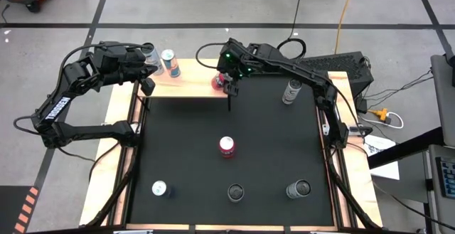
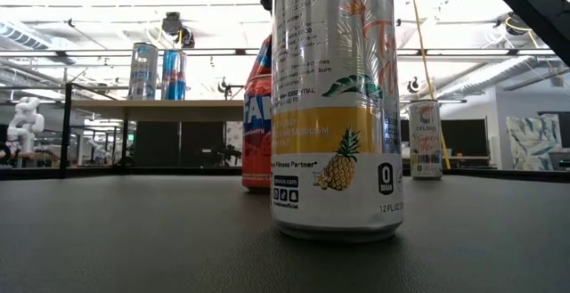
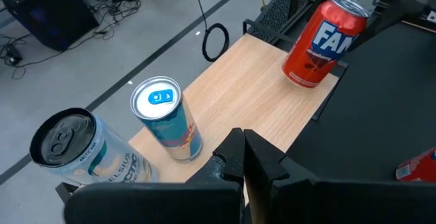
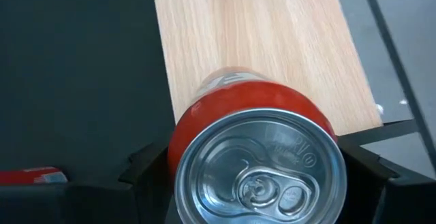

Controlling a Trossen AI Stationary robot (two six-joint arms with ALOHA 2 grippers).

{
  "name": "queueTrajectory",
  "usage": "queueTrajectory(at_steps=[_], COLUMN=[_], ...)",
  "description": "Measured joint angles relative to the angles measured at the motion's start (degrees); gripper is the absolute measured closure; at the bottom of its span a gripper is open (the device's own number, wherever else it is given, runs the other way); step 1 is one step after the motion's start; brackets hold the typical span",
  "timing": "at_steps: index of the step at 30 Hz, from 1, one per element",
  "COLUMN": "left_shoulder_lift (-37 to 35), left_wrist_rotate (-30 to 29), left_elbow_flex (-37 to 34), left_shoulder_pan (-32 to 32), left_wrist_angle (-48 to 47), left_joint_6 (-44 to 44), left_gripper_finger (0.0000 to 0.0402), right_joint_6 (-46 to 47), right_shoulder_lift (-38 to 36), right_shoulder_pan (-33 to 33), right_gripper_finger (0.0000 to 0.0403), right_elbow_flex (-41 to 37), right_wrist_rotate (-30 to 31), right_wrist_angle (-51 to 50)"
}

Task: Place canned beverage on shelf
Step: Put the right red soda can on the shelf

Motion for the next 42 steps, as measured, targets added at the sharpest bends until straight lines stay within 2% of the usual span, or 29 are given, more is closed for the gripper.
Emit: queueTrajectory(at_steps=[16,26,42], left_shoulder_lift=[0.0,0.0,0.0], left_wrist_rotate=[0.0,0.0,0.0], left_elbow_flex=[0.0,0.0,0.0], left_shoulder_pan=[0.0,0.0,0.0], left_wrist_angle=[0.0,0.0,0.01], left_joint_6=[0.0,0.0,0.0], left_gripper_finger=[0.0401,0.0401,0.0401], right_joint_6=[-0.5,-1.76,-1.96], right_shoulder_lift=[0.0,0.0,0.0], right_shoulder_pan=[-0.26,-0.29,-0.29], right_gripper_finger=[0.0125,0.0088,0.0094], right_elbow_flex=[0.0,0.0,0.0], right_wrist_rotate=[-0.82,-0.74,-0.74], right_wrist_angle=[-0.53,-0.28,2.84])
